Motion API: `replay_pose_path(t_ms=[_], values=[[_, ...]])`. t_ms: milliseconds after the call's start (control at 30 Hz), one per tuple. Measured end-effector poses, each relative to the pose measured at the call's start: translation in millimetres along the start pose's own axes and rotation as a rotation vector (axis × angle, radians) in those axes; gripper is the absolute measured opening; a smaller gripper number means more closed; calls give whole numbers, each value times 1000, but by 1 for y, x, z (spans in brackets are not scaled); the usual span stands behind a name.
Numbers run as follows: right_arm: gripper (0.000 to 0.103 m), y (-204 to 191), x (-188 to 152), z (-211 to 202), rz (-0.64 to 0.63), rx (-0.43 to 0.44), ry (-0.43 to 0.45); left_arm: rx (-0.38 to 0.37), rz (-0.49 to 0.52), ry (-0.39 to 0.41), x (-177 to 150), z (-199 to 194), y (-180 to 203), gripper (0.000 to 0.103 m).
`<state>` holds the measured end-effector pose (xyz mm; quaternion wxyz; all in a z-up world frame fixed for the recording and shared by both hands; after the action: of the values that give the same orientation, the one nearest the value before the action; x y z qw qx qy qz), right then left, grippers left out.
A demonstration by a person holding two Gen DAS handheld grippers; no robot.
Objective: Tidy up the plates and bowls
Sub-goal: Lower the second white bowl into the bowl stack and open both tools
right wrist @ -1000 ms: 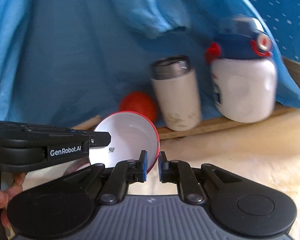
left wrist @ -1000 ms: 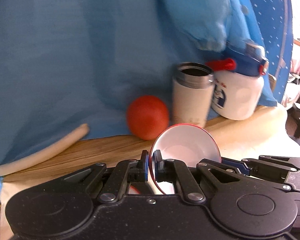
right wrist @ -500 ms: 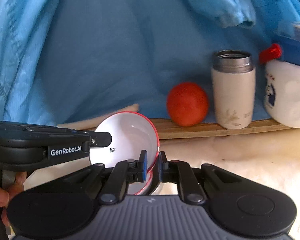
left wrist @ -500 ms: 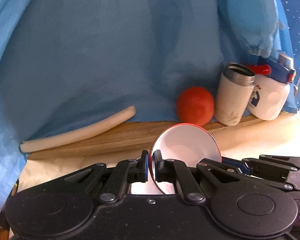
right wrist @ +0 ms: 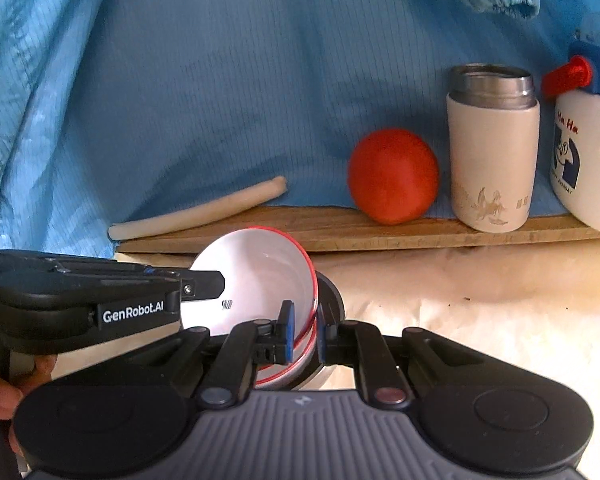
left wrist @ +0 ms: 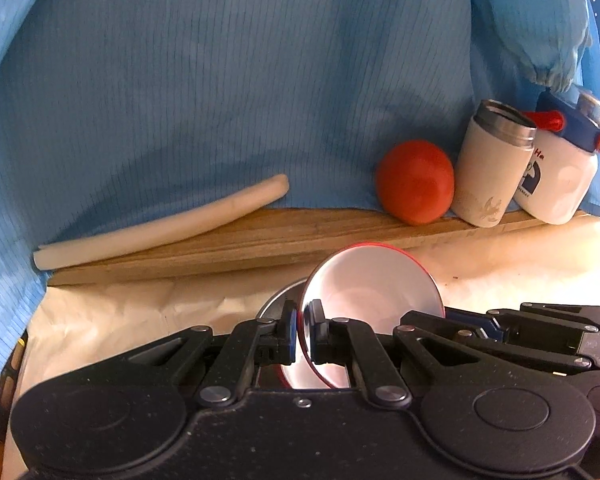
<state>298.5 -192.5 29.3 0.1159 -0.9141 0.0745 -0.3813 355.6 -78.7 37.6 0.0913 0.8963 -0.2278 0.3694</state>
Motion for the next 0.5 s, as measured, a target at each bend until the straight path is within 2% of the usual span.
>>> replay_pose_path(t_ms=[500], values=[[13,5,-1,10,-4,13,-34,-2,-10,-37,-6,8,-6,6]])
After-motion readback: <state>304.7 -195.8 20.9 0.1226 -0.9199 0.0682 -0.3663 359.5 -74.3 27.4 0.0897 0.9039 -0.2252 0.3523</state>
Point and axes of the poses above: each gripper's, at about its wrist camera, not at the fingertips, and z roughly the way its jaws point, y to its right, x to its top, the point moved 5 cm from there along z, roughly the way its jaws point, and after that the axes turned 3 degrees about z, right-handed, at the moved point
